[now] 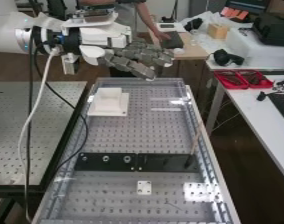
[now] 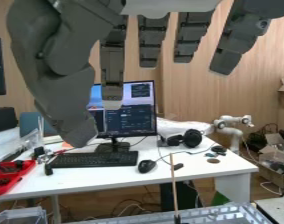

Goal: Grab the paper clip and place it in the clear container

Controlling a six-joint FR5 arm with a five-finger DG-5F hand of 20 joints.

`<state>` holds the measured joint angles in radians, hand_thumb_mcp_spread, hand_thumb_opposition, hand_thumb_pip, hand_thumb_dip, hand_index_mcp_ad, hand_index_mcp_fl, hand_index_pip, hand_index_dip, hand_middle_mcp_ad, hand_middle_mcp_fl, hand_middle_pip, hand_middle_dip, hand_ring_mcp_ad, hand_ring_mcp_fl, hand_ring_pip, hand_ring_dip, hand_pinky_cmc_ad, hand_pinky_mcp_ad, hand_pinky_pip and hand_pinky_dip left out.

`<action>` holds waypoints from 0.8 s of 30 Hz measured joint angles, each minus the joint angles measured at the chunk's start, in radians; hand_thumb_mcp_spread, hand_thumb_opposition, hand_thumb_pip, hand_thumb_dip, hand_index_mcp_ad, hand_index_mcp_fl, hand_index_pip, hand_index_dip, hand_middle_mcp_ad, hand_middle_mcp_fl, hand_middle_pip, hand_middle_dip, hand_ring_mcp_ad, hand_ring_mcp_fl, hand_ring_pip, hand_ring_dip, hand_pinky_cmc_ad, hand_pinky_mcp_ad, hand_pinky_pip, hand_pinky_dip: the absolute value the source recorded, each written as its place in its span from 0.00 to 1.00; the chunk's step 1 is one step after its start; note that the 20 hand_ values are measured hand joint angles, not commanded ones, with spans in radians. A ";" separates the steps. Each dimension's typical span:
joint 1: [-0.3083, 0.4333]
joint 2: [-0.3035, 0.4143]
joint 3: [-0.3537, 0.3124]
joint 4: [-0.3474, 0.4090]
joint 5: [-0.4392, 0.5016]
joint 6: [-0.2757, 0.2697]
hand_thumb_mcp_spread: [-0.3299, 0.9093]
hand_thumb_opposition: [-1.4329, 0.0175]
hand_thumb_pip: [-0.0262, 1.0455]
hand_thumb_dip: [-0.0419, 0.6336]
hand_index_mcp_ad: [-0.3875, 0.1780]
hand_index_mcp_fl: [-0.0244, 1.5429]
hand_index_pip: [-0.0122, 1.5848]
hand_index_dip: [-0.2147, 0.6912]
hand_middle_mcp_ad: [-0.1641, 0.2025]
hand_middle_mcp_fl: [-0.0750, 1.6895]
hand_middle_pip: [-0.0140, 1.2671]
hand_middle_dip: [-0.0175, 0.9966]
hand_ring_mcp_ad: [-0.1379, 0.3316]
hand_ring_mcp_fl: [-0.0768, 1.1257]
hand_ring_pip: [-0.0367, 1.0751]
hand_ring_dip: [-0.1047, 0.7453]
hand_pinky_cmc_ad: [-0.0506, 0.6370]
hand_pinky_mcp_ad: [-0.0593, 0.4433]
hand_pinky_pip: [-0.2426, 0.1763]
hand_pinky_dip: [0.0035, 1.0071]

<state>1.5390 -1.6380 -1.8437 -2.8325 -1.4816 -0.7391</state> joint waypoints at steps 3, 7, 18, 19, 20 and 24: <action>-0.002 0.000 0.002 0.002 -0.004 0.007 0.59 0.42 0.58 0.47 0.37 0.10 0.63 0.32 0.47 0.07 0.11 0.19 0.51 0.07 0.12 0.23 0.57 0.65 0.46 0.29; -0.003 0.002 0.012 -0.019 -0.016 -0.002 0.59 0.42 0.58 0.47 0.37 0.10 0.61 0.33 0.47 0.07 0.11 0.19 0.51 0.07 0.12 0.23 0.57 0.65 0.46 0.29; -0.013 0.027 0.024 -0.065 -0.059 -0.021 0.51 0.48 0.57 0.41 0.41 0.10 0.37 0.34 0.50 0.07 0.11 0.19 0.51 0.07 0.12 0.23 0.58 0.70 0.40 0.36; -0.014 0.029 0.022 -0.064 -0.061 -0.022 0.51 0.47 0.57 0.41 0.41 0.09 0.31 0.34 0.50 0.07 0.11 0.19 0.51 0.07 0.12 0.23 0.58 0.69 0.40 0.37; -0.014 0.029 0.022 -0.063 -0.062 -0.021 0.51 0.47 0.57 0.41 0.41 0.09 0.27 0.34 0.50 0.06 0.11 0.19 0.51 0.07 0.12 0.23 0.58 0.69 0.40 0.37; -0.018 0.030 0.016 -0.062 -0.069 -0.010 0.50 0.47 0.57 0.39 0.42 0.05 0.15 0.32 0.51 0.06 0.11 0.19 0.52 0.06 0.12 0.23 0.60 0.70 0.40 0.38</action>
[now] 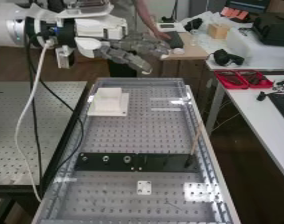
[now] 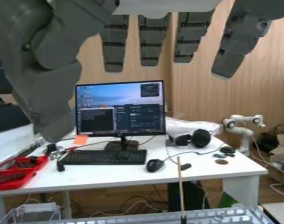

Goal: Grab the paper clip and place it in the clear container

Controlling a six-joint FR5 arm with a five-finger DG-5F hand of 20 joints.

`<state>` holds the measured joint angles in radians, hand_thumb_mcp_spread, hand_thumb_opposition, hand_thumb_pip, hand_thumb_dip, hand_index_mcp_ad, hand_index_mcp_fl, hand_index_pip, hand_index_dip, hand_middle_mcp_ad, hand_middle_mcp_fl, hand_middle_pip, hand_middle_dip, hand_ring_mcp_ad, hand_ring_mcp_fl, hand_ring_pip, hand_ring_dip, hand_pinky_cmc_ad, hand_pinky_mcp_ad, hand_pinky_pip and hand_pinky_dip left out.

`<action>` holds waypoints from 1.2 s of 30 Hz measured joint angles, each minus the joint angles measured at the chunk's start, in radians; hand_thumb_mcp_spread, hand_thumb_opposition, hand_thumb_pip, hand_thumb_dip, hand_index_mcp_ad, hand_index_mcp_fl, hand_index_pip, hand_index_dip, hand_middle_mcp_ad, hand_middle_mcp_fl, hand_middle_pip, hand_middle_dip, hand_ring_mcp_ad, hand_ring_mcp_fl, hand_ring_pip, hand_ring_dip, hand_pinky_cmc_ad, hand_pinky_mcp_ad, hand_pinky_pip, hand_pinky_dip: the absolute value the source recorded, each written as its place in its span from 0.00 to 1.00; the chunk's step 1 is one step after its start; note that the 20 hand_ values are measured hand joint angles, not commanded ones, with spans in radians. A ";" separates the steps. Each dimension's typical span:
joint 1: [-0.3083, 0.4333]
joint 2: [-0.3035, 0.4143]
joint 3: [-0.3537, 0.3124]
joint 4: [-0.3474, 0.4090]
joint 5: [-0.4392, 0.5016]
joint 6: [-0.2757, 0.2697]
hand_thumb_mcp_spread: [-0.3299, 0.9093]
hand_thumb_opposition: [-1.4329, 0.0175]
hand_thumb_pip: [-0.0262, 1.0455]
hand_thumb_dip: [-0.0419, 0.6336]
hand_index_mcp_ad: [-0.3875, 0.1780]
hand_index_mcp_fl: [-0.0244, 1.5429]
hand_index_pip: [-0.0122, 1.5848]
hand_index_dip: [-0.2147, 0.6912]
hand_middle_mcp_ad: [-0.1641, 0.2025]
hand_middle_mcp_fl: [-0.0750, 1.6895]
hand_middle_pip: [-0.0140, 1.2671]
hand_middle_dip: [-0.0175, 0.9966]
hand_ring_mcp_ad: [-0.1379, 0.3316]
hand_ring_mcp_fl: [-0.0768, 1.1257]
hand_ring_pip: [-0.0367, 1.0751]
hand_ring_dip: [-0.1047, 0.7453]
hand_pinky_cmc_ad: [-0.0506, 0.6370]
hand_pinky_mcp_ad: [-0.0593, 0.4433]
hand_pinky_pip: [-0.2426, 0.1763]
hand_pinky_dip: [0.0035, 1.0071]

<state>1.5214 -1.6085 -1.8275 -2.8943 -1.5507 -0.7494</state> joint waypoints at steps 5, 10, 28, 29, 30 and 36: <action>-0.001 0.002 -0.010 0.008 -0.008 0.003 0.48 0.48 0.52 0.35 0.41 0.03 0.10 0.25 0.52 0.05 0.11 0.19 0.52 0.07 0.12 0.23 0.62 0.70 0.40 0.38; 0.001 0.009 -0.015 0.014 -0.005 -0.001 0.48 0.50 0.52 0.32 0.41 0.03 0.08 0.18 0.52 0.05 0.11 0.19 0.52 0.07 0.12 0.23 0.62 0.74 0.40 0.38; 0.009 0.017 -0.027 0.021 0.008 0.006 0.48 0.51 0.52 0.30 0.41 0.03 0.07 0.16 0.53 0.05 0.11 0.19 0.53 0.07 0.11 0.23 0.65 0.74 0.39 0.39; 0.009 0.017 -0.027 0.021 0.007 0.006 0.48 0.51 0.52 0.30 0.41 0.03 0.07 0.16 0.53 0.05 0.11 0.19 0.53 0.07 0.11 0.23 0.65 0.75 0.38 0.38; 0.009 0.017 -0.026 0.021 0.006 0.007 0.48 0.51 0.52 0.30 0.41 0.03 0.07 0.16 0.53 0.05 0.11 0.19 0.52 0.07 0.11 0.23 0.65 0.74 0.37 0.38; 0.009 0.015 -0.021 0.020 0.001 0.000 0.48 0.51 0.52 0.30 0.41 0.03 0.07 0.16 0.53 0.05 0.11 0.19 0.52 0.07 0.11 0.23 0.65 0.74 0.36 0.38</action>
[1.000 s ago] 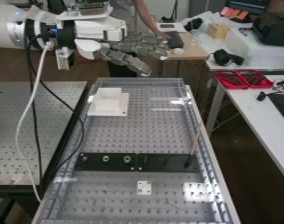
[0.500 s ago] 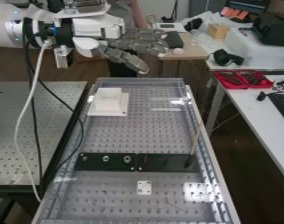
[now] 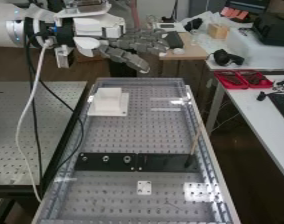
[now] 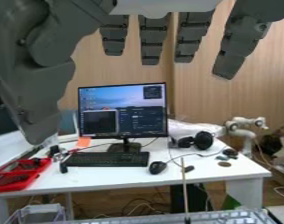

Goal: Grab the paper clip and place it in the clear container

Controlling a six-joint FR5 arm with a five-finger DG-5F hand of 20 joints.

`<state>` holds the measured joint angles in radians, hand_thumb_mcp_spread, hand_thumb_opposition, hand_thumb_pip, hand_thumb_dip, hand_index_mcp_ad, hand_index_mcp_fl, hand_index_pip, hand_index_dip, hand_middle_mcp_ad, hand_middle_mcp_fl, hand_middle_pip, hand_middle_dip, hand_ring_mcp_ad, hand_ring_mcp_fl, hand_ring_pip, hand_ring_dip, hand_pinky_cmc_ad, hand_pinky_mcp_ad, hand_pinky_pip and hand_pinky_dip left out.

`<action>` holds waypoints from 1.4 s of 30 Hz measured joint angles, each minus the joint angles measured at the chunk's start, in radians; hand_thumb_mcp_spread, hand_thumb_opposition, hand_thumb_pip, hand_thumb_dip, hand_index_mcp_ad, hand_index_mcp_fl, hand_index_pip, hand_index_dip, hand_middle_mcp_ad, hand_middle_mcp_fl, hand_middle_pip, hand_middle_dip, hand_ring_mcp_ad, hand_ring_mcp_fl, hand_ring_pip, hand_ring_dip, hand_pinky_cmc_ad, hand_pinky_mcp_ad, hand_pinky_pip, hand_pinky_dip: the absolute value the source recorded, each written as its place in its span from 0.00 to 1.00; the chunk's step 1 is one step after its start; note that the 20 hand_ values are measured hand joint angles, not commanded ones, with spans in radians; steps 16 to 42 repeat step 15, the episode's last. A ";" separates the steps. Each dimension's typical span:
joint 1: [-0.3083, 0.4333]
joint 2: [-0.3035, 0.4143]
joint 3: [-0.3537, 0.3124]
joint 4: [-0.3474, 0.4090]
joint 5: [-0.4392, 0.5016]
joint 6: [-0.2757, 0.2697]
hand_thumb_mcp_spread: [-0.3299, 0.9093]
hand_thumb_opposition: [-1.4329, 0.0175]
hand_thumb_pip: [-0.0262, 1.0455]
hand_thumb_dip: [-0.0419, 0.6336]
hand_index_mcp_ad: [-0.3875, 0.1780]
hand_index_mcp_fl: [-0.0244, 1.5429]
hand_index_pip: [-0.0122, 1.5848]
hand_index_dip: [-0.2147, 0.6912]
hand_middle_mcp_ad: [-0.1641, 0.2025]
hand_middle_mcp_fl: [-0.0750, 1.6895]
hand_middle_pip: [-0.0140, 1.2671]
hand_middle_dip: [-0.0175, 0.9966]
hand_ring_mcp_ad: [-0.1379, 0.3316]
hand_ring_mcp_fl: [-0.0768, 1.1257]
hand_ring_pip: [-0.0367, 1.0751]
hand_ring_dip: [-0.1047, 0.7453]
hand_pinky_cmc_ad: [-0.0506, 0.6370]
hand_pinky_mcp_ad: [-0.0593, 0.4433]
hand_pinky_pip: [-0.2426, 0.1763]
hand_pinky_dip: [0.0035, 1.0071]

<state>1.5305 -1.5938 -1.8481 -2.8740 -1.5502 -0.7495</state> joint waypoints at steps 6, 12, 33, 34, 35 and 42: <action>-0.001 0.000 -0.003 0.008 -0.001 -0.001 0.48 0.51 0.52 0.30 0.41 0.03 0.07 0.16 0.52 0.05 0.11 0.19 0.52 0.07 0.11 0.23 0.65 0.74 0.37 0.38; -0.002 0.003 -0.004 0.010 -0.003 -0.005 0.49 0.51 0.52 0.30 0.41 0.03 0.07 0.17 0.52 0.05 0.11 0.19 0.52 0.07 0.11 0.23 0.65 0.74 0.37 0.38; -0.003 0.003 -0.003 0.009 -0.007 -0.009 0.49 0.51 0.52 0.30 0.41 0.03 0.07 0.17 0.52 0.05 0.11 0.19 0.53 0.07 0.11 0.23 0.65 0.74 0.37 0.38; -0.003 0.003 -0.003 0.009 -0.007 -0.009 0.49 0.51 0.52 0.30 0.41 0.03 0.07 0.17 0.52 0.05 0.11 0.19 0.53 0.07 0.11 0.23 0.65 0.74 0.37 0.38; -0.003 0.003 -0.003 0.009 -0.007 -0.009 0.49 0.51 0.52 0.30 0.41 0.03 0.07 0.17 0.52 0.05 0.11 0.19 0.53 0.07 0.11 0.23 0.65 0.74 0.37 0.38; -0.003 0.003 -0.003 0.009 -0.007 -0.009 0.49 0.51 0.52 0.30 0.41 0.03 0.07 0.17 0.52 0.05 0.11 0.19 0.53 0.07 0.11 0.23 0.65 0.74 0.37 0.38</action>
